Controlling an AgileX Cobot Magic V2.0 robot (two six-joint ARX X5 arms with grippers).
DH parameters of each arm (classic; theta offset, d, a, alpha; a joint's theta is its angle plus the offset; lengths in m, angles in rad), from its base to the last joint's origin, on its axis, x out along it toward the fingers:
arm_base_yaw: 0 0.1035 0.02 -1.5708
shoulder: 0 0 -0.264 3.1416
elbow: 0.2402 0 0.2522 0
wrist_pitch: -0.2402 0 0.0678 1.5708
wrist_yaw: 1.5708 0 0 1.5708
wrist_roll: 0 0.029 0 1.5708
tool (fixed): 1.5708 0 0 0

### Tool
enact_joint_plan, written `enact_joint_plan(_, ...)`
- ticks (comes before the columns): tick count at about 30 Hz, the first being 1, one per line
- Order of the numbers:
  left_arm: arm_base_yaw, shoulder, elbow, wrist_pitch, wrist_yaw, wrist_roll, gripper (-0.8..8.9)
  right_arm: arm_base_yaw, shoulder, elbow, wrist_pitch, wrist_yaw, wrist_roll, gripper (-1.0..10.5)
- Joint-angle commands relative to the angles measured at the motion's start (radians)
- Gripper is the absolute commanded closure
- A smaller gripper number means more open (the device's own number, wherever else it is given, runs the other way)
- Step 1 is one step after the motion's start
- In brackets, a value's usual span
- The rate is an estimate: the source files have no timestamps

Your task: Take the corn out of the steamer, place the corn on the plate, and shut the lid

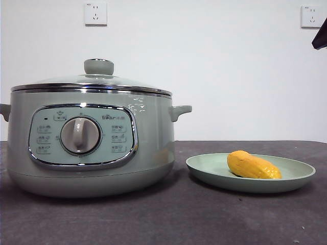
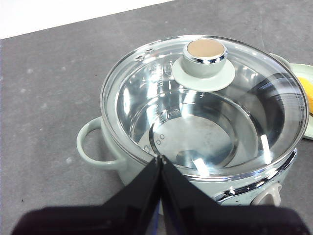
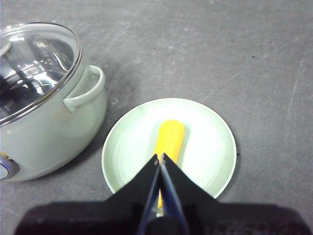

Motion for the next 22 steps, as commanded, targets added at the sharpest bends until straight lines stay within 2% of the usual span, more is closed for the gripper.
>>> enact_joint_plan(1,-0.002,0.0,-0.003,0.005,-0.001,0.001,8.17,0.001,-0.001,-0.008,0.004,0.003,0.01,9.4)
enact_joint_plan(4,-0.002,-0.014,-0.004,-0.008,-0.007,0.13,8.17,0.0,-0.001,-0.007,0.004,0.003,0.01,9.4)
enact_joint_plan(6,0.011,-0.072,-0.004,-0.032,-0.029,0.166,8.17,0.0,-0.001,-0.008,0.003,0.003,0.01,9.4)
enact_joint_plan(13,0.125,-0.349,-0.042,-0.006,-0.022,0.182,8.17,0.001,-0.001,-0.008,0.004,0.003,0.01,9.4)
enact_joint_plan(18,0.275,-0.51,-0.175,0.126,-0.015,0.182,8.17,0.001,-0.001,-0.008,0.004,0.003,0.01,9.4)
enact_joint_plan(22,0.396,-0.539,-0.313,0.222,0.078,0.182,8.17,0.001,-0.001,-0.007,0.004,0.003,0.01,9.4)
